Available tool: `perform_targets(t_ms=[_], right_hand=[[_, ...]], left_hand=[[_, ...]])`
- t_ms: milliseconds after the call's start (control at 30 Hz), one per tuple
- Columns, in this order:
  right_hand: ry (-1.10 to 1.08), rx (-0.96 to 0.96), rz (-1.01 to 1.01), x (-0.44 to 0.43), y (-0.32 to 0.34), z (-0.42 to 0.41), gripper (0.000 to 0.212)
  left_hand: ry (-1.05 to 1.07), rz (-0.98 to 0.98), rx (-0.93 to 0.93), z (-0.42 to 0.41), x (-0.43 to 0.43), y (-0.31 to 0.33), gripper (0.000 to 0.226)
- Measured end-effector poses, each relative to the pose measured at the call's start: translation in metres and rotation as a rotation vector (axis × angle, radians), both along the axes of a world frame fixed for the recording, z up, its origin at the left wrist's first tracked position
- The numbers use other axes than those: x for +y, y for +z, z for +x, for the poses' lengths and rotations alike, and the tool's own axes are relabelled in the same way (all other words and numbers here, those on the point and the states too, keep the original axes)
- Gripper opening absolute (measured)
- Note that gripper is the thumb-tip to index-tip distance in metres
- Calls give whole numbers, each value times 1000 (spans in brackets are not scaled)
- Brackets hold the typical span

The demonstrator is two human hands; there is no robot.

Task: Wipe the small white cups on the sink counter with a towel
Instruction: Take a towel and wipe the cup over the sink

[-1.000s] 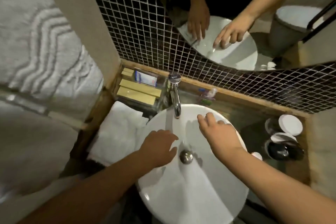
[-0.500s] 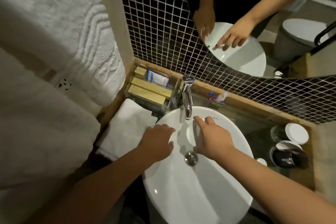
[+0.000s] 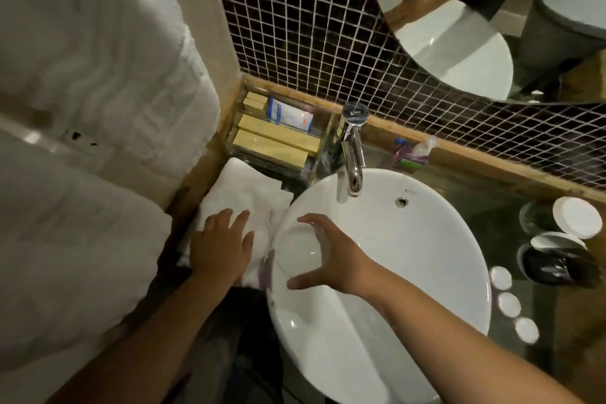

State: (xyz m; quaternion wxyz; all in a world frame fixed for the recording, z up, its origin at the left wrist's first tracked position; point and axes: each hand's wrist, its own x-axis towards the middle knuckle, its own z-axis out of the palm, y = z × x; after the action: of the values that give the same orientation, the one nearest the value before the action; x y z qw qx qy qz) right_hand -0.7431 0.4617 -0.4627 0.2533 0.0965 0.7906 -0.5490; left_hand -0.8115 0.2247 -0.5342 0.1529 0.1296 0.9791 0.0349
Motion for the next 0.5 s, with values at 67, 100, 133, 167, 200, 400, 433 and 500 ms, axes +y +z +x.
perform_targets(t_ms=[67, 100, 133, 167, 200, 400, 433, 500], right_hand=[[-69, -92, -156, -8, -7, -3, 78], [-100, -118, -208, -12, -11, -3, 66], [-116, -123, -230, -16, -15, -3, 52], [-133, -126, -256, -19, -18, -3, 40], [-154, -130, -276, -22, -20, -3, 31], [-320, -140, -177, -30, -23, -2, 14], [-308, -98, -79, -29, -23, -1, 13], [-200, 28, 143, -25, -22, 0, 12]], left_hand=[[-1, -60, 19, -1, 1, -1, 63], [12, -84, 23, 0, 1, -3, 67], [29, -100, 23, 0, 1, -5, 70], [46, -107, 21, 0, 1, -8, 73], [63, -104, 16, 0, 1, -10, 76], [251, 6, -5, -12, 1, -17, 88], [275, 39, -16, -16, -1, -18, 90], [334, 121, -47, -25, -3, -19, 99]])
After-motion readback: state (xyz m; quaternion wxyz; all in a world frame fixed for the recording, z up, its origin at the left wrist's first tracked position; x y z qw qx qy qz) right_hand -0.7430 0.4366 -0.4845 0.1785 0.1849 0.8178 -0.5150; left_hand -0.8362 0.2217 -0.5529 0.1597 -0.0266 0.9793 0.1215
